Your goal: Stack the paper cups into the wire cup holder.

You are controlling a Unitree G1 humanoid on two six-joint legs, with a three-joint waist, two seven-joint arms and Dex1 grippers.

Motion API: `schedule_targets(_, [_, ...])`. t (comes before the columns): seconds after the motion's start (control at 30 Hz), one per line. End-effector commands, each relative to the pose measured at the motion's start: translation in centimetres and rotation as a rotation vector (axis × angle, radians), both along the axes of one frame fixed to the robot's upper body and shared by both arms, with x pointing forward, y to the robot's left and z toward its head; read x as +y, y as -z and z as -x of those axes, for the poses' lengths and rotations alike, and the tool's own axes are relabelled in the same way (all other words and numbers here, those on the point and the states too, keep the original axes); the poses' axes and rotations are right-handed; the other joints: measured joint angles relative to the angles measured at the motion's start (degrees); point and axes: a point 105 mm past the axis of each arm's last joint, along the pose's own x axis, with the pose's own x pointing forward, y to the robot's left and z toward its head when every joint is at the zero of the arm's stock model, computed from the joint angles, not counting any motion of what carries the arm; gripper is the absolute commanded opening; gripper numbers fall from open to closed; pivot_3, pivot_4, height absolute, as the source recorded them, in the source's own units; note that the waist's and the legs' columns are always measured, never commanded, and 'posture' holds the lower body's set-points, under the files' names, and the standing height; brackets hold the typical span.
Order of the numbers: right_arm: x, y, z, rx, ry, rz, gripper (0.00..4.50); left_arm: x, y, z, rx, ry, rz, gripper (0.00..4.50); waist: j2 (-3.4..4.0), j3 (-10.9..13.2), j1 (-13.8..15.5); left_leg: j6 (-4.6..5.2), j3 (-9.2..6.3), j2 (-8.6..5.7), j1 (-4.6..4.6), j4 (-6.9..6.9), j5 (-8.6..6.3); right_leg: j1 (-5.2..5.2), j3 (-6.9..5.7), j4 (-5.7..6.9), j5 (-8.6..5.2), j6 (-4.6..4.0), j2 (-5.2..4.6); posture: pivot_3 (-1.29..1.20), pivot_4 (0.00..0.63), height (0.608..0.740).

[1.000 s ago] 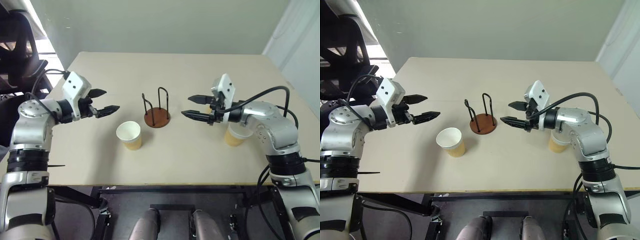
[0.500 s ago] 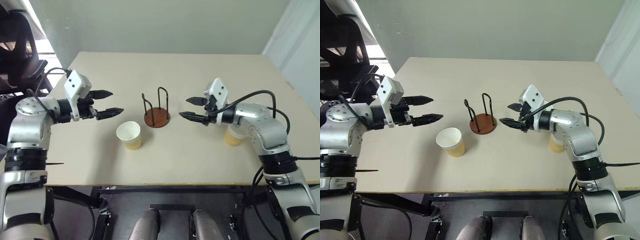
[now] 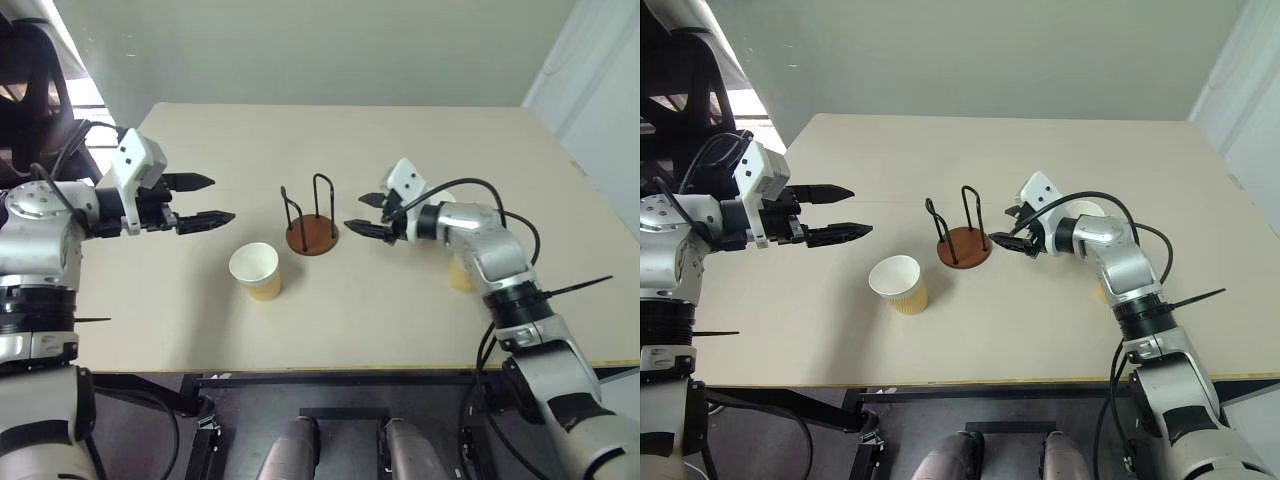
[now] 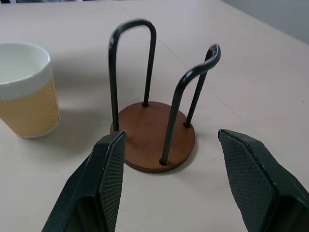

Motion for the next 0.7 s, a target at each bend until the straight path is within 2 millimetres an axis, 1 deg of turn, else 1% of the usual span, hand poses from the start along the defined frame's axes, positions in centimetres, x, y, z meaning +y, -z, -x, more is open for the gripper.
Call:
schedule_targets(0.03, [1.0, -1.4, -0.5, -0.065, -0.015, 0.004, 3.06, 0.1, -1.5, 0.2, -0.046, -0.005, -0.007, 4.17, 0.0, 0.0, 0.0, -0.01, 0.0, 0.0, -0.02, 0.0, 0.0, -0.04, 0.0, 0.03, -0.01, -0.02, 0.0, 0.0, 0.15, 0.74])
schedule_targets(0.27, [2.9, -0.7, -1.7, -0.056, -0.022, 0.02, 3.06, 0.0, -1.5, 0.2, -0.048, -0.007, -0.001, 4.17, 0.0, 0.0, -0.1, -0.16, -0.01, 0.03, -0.05, -0.01, -0.1, -0.14, -0.03, 0.16, -0.07, -0.12, 0.0, 0.0, 0.15, 0.74])
schedule_targets(0.33, [3.4, -0.7, -1.9, -0.055, -0.027, 0.023, 3.06, 0.0, -1.5, 0.2, -0.048, -0.009, 0.0, 4.17, 0.0, 0.0, -0.1, -0.56, -0.01, 0.03, -0.07, 0.0, -0.34, -0.21, -0.02, 0.2, -0.06, -0.15, 0.0, 0.0, 0.15, 0.74])
schedule_targets(0.67, [5.3, -0.8, -2.4, -0.058, -0.038, 0.004, 3.06, -0.1, -1.5, 0.2, -0.048, -0.014, -0.002, 4.17, 0.0, 0.0, -0.1, -0.59, 0.0, 0.08, -0.1, 0.02, -0.35, -0.4, -0.06, 0.55, -0.18, -0.37, 0.0, 0.0, 0.15, 0.74])
schedule_targets(0.7, [5.4, -0.8, -2.4, -0.058, -0.039, 0.003, 2.88, -0.2, -1.5, 0.1, -0.048, -0.014, -0.002, 4.21, 0.0, 0.0, -0.1, -0.61, 0.0, 0.1, -0.11, 0.02, -0.35, -0.42, -0.06, 0.58, -0.19, -0.37, 0.01, 0.0, 0.15, 0.74])
